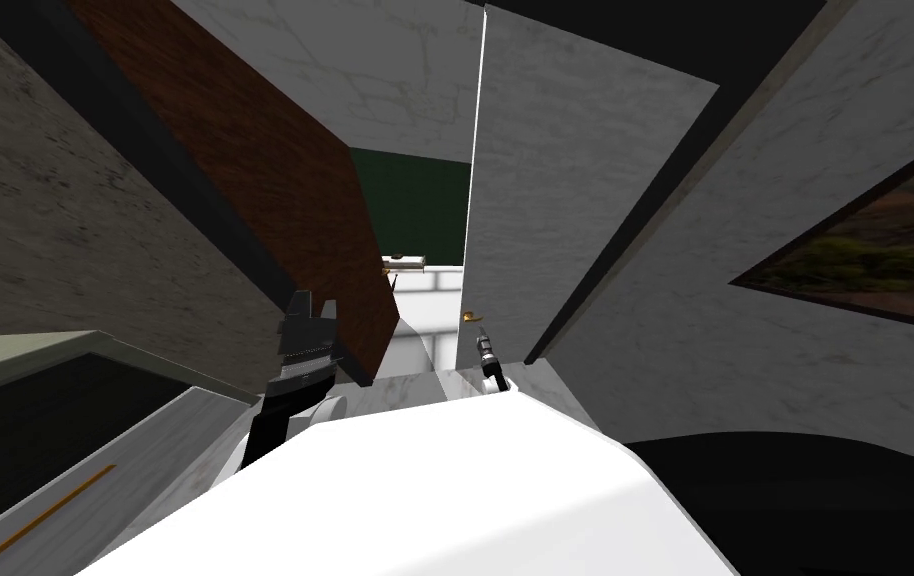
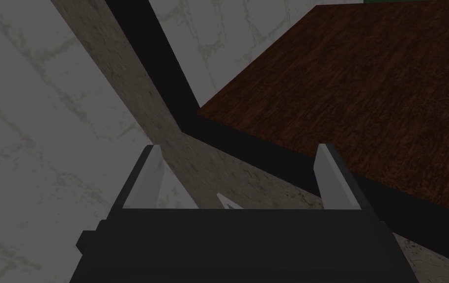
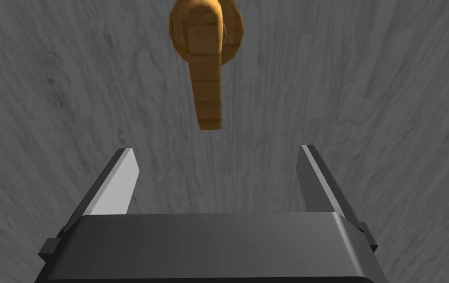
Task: Push the door open
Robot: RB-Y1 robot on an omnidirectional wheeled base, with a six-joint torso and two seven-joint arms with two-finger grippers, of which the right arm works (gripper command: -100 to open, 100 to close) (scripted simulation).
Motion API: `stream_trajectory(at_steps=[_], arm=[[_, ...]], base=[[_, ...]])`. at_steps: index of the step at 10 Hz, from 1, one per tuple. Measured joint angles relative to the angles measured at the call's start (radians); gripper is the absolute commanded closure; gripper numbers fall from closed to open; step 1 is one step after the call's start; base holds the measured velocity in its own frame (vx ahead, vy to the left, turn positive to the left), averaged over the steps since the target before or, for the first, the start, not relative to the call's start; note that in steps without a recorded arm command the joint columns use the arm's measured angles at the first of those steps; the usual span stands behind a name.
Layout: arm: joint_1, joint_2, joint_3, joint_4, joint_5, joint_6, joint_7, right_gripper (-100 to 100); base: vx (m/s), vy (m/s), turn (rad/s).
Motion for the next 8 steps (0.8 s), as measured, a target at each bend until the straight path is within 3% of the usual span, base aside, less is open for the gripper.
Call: stream_trajectory(at_steps=[6, 7, 8], arm=[[-0.006, 0.002, -0.013, 0.009, -0.005, 0.000, 0.004, -100], [-0.007, 0.002, -0.013, 0.009, -0.005, 0.000, 0.004, 100], [-0.007, 0.002, -0.013, 0.009, -0.005, 0.000, 0.004, 100]], base=[[0.180, -0.007, 0.023], [-0.012, 0.002, -0.006], [-0.029, -0.002, -0.004]])
